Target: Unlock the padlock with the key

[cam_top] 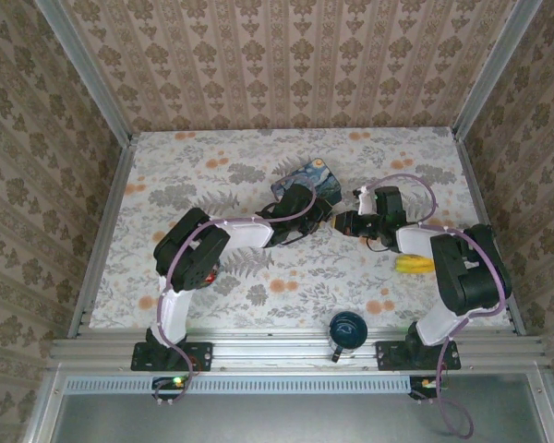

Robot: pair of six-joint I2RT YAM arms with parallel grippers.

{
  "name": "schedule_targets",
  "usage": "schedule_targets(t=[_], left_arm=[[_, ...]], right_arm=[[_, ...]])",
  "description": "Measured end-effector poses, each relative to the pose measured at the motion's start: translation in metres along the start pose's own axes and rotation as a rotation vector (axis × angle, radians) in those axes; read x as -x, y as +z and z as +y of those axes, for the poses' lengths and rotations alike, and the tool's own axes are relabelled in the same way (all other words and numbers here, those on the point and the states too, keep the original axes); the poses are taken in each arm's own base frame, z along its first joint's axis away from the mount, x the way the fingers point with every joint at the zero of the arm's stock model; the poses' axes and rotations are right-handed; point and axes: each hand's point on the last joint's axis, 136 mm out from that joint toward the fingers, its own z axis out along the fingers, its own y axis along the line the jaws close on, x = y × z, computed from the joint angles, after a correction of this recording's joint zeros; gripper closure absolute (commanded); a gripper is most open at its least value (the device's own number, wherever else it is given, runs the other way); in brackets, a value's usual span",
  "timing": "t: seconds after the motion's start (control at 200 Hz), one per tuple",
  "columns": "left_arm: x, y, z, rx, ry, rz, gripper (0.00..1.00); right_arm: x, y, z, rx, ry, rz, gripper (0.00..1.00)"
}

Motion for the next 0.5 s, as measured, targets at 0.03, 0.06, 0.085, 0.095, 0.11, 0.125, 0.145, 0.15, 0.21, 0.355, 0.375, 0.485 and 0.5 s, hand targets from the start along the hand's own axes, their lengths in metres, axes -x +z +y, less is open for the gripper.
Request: schedule_targets(t=[0.03,0.06,0.085,0.095,0.11,0.125,0.145,0.15,0.21,0.355,0.375,0.485,0.5], left_arm=[[0.0001,0.0,-0.0001,0.0,0.0,0.0,1.0],[0.0001,0.0,-0.0003,-0.001,0.0,0.0,1.0],[0.0,0.0,-0.0002,-0.001,-0.001,0.0,1.0],[0.0001,0.0,-0.0003,-0.001,-0.001,-0.001,1.0],[0.0001,0.0,-0.0001,-0.001,-0.001,-0.001,1.0],[0.0001,0.0,-0.0001,-0.002,-0.001,-0.001,1.0],[0.0001,0.0,-0.0001,-0.003,-0.001,-0.001,1.0],[0.0001,0.0,0.0,-0.003,-0.001,-0.001,1.0],[0.0003,0.0,0.0001,-0.004,-0.001,-0.002,1.0],[0.0015,-0.0001,0.0001,-0.009,0.002,-0.01,1.0],[0.0019,-0.0001,0.0,-0.009,0.001,-0.012,1.0],[0.0027,-0.0001,-0.0004,-0.013,-0.001,-0.017,1.0],[0.0029,-0.0002,-0.0004,-0.013,-0.002,-0.018,1.0]], right_arm=[[-0.0004,0.0,-0.0004,-0.003,-0.002,0.005,1.0],[-0.0003,0.0,-0.0003,-0.004,-0.003,0.007,1.0],[-0.0003,0.0,-0.0003,-0.004,-0.001,0.008,1.0],[-0.0003,0.0,-0.0003,-0.004,-0.001,0.008,1.0],[-0.0001,-0.0001,-0.0003,-0.005,0.0,0.008,1.0],[-0.0002,-0.0001,-0.0003,-0.004,0.001,0.008,1.0],[-0.0002,0.0,-0.0004,-0.004,0.002,0.008,1.0],[-0.0002,0.0001,-0.0004,-0.004,0.004,0.008,1.0],[-0.0003,0.0003,-0.0011,-0.003,0.025,0.008,1.0],[0.0011,0.0022,-0.0026,0.023,0.096,0.008,1.0],[0.0016,0.0023,-0.0027,0.027,0.107,0.007,1.0],[0.0035,0.0029,-0.0023,0.05,0.157,0.004,1.0],[0.0036,0.0031,-0.0021,0.052,0.163,0.005,1.0]])
